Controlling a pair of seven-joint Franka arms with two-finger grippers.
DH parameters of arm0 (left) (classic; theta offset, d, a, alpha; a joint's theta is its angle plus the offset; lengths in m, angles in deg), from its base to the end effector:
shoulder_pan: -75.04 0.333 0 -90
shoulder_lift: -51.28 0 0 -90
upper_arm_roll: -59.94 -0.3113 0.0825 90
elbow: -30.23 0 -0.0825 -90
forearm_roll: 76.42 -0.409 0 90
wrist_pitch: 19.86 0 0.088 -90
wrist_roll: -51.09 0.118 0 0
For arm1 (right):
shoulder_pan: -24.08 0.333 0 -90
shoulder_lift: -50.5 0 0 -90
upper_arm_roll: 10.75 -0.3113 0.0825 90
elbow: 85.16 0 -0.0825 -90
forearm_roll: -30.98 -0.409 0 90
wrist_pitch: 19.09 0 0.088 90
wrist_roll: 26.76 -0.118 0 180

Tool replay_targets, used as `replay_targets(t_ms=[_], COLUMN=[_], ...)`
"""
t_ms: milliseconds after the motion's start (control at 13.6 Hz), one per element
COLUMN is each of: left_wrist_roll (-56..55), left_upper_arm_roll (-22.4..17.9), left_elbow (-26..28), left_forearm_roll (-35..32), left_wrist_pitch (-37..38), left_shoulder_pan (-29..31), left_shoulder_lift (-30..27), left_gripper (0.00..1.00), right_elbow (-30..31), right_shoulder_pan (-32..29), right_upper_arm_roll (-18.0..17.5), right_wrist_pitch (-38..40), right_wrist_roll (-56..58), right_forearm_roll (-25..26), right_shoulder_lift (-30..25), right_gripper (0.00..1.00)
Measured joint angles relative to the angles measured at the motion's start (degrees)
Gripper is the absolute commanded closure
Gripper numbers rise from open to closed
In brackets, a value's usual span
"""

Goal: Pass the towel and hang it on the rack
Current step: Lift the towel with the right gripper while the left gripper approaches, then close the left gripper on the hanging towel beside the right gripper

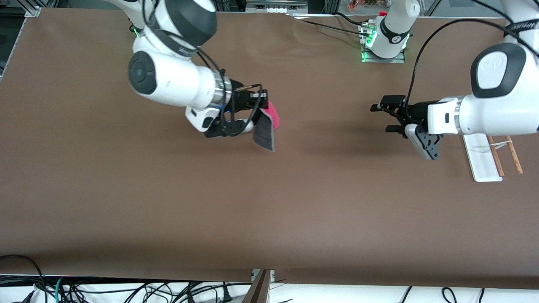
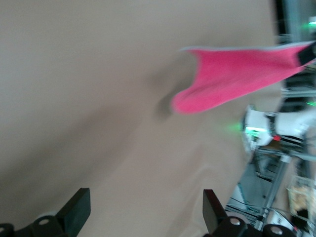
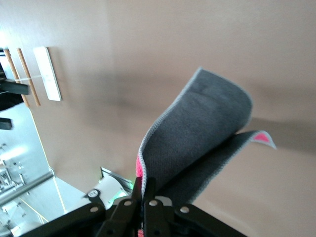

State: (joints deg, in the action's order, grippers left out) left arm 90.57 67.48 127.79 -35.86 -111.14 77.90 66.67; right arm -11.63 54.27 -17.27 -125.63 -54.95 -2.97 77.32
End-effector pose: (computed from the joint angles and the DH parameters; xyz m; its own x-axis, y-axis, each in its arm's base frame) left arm 0.6124 -0.1201 0.4152 0.8381 -0.5343 0.1102 -0.4381 -0.5388 0.7195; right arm 0.5694 0.4646 0.4924 0.9709 0.0619 -0.2314 -0.0773 -0.8336 -0.5470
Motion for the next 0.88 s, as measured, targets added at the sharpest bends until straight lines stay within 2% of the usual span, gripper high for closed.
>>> replay_targets(t_ms=[220, 661, 882], left_wrist_roll=[19.9, 39.7, 50.8], left_upper_arm_roll=[0.1, 0.5, 1.0], left_elbow=[0.1, 0.1, 0.2], left_forearm_roll=[9.7, 15.5, 20.0], left_wrist_pitch=[-0.1, -0.2, -0.6], left_shoulder_pan=[0.0, -0.5, -1.0], left_shoulder_lift=[5.5, 8.4, 11.8], left_gripper=[0.0, 0.0, 0.0], right_elbow=[0.0, -0.1, -2.1], right_shoulder_pan=[3.4, 7.2, 9.6], right_upper_arm_roll=[-0.1, -0.1, -0.1], right_wrist_pitch=[-5.1, -10.7, -12.5], right_wrist_roll=[-5.3, -12.3, -16.9], right_forearm_roll=[0.0, 0.0, 0.0], right_shoulder_lift=[0.9, 1.3, 2.2], right_gripper=[1.0, 1.0, 1.0])
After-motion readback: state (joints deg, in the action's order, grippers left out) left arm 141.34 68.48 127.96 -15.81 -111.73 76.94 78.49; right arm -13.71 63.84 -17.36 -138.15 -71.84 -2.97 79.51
